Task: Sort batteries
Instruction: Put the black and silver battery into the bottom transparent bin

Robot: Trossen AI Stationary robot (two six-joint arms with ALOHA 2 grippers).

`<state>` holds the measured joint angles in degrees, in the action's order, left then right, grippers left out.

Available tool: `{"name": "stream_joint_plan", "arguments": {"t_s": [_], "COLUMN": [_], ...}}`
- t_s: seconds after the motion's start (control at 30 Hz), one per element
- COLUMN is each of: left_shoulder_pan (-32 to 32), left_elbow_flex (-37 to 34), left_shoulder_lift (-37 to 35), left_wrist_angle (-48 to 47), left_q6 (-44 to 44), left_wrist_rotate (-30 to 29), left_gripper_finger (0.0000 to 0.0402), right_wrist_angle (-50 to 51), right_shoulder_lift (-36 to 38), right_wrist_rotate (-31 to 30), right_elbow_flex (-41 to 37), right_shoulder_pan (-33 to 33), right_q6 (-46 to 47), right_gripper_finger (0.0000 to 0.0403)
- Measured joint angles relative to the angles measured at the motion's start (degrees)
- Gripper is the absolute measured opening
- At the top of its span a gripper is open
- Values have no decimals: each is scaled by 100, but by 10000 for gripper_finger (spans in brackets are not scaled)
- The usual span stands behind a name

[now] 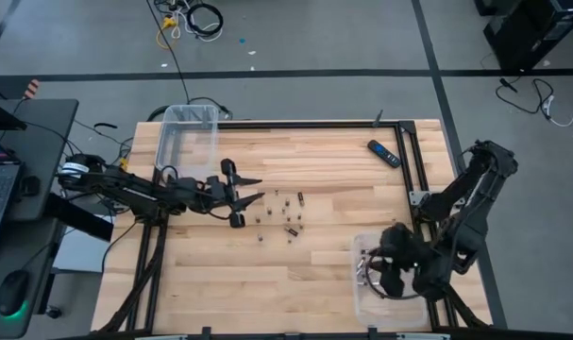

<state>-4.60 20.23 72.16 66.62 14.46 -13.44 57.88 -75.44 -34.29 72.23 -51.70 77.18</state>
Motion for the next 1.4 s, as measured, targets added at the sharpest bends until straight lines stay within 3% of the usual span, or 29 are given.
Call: {"name": "stream_joint_plan", "arguments": {"t_s": [0.2,0.4,0.5,0.67,0.83,1.0,1.23,1.4], "left_shoulder_pan": [0,-2,-2,1,-4,4,9,9], "left_elbow_flex": [0,0,0,0,0,1,2,0], "left_shoulder_lift": [0,0,0,-433,-1458,-2550,-3638,-4057], "left_wrist_angle": [-613,-1654,-2143,-2673,-3338,-4208,-5327,-6023], "left_q6": [-258,-576,-687,-663,-328,-278,-254,-266], "left_wrist_rotate": [255,438,414,-542,-876,-1593,-1614,-1638], "left_gripper_finger": [161,161,161,161,161,161,161,161], "right_wrist_angle": [-372,-1638,-2194,-2994,-3294,-3533,-3760,-4036], "right_shoulder_lift": [0,-25,-42,-42,-258,-726,-1376,-1800], "right_wrist_rotate": [-165,600,1005,1770,2436,2781,2988,3010], "right_elbow_flex": [0,0,0,0,0,0,0,0], "right_shoulder_pan": [1137,2397,2969,3792,4398,4818,5137,5219], "right_q6": [-1171,-3609,-4386,-5234,-5674,-5669,-5792,-6455], "right_gripper_finger": [139,134,133,133,133,133,133,133]}}
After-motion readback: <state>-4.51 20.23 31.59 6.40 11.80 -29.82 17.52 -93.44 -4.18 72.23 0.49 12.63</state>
